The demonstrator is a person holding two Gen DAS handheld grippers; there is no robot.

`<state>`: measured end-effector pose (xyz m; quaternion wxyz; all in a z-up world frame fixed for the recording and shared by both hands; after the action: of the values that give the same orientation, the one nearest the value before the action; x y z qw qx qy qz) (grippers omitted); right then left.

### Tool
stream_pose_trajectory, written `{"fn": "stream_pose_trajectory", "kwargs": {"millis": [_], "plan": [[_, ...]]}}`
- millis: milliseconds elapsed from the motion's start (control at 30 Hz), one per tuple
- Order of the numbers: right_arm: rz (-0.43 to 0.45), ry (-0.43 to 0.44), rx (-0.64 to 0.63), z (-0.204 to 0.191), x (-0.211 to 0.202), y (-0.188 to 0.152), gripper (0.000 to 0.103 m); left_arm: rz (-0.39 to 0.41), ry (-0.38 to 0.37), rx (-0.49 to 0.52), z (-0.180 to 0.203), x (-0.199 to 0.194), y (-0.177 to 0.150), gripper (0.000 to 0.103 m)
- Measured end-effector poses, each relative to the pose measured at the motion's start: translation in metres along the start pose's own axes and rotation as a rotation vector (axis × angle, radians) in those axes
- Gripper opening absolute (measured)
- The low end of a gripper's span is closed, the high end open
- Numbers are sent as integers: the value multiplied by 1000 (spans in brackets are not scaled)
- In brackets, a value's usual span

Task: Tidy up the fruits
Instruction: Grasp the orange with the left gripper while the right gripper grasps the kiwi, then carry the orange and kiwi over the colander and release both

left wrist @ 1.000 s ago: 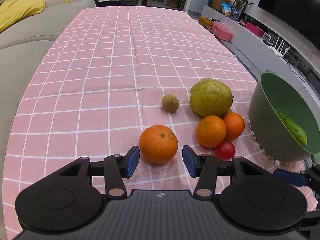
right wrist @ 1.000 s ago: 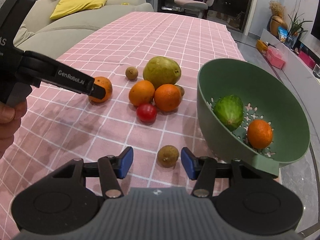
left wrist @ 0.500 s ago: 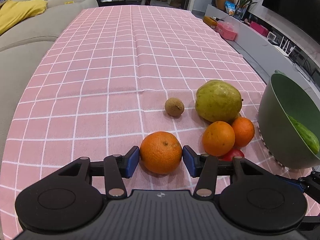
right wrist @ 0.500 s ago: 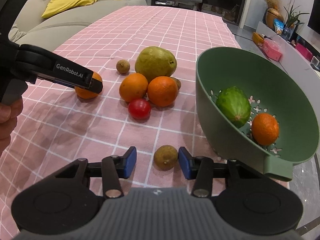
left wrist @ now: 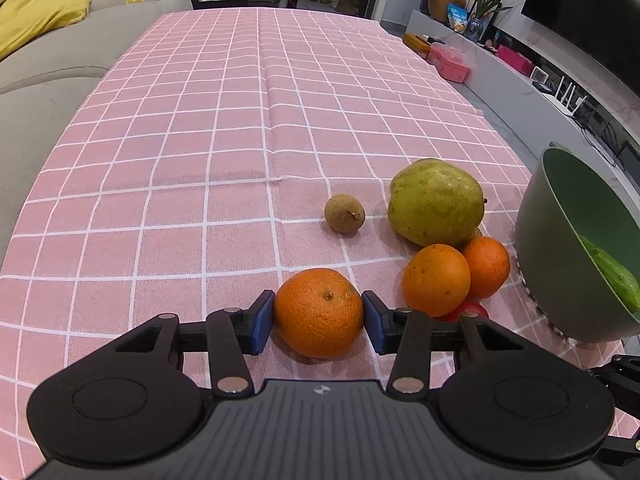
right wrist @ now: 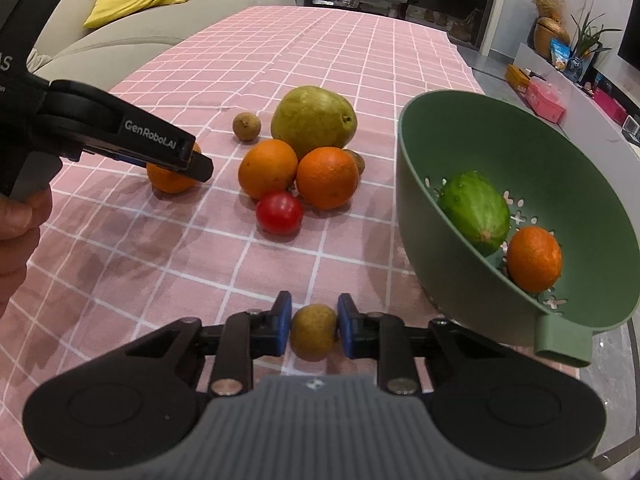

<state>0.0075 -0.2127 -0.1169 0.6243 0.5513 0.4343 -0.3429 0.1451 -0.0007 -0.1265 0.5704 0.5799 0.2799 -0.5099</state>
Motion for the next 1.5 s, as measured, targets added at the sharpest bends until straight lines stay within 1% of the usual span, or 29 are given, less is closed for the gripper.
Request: {"fn": "stream_pose_trajectory", "kwargs": {"millis": [400, 567, 800, 1133, 1367, 1500], "plan": [[7, 32, 8, 2, -6, 3, 21, -20, 32, 41, 7, -5, -4, 52], [20, 39, 3, 1, -12, 3, 21, -10, 43, 49, 8, -14, -4, 51], [45, 54, 1, 1, -30, 6, 21, 15, 52, 44, 10, -36, -4, 51], [100, 61, 1, 8, -61, 9, 21, 52, 59, 57, 24, -68, -8, 51], [160, 63, -9, 11, -91, 15, 21, 109, 54, 45, 35, -100, -13, 51], [197, 60, -1, 21, -109, 22, 21, 145, 31, 55, 45, -119, -13, 51]]}}
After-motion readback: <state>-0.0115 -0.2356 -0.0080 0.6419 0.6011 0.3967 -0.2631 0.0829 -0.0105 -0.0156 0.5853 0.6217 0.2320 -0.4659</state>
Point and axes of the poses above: each gripper's, at about its wrist camera, not at the fingertips, and x roughly the way its jaws point, z to its right, y to its top, the point moved 1 cm from there along x, roughly the way its jaws point, and after that the axes turned 14 degrees about -z, right-handed, at the moved point
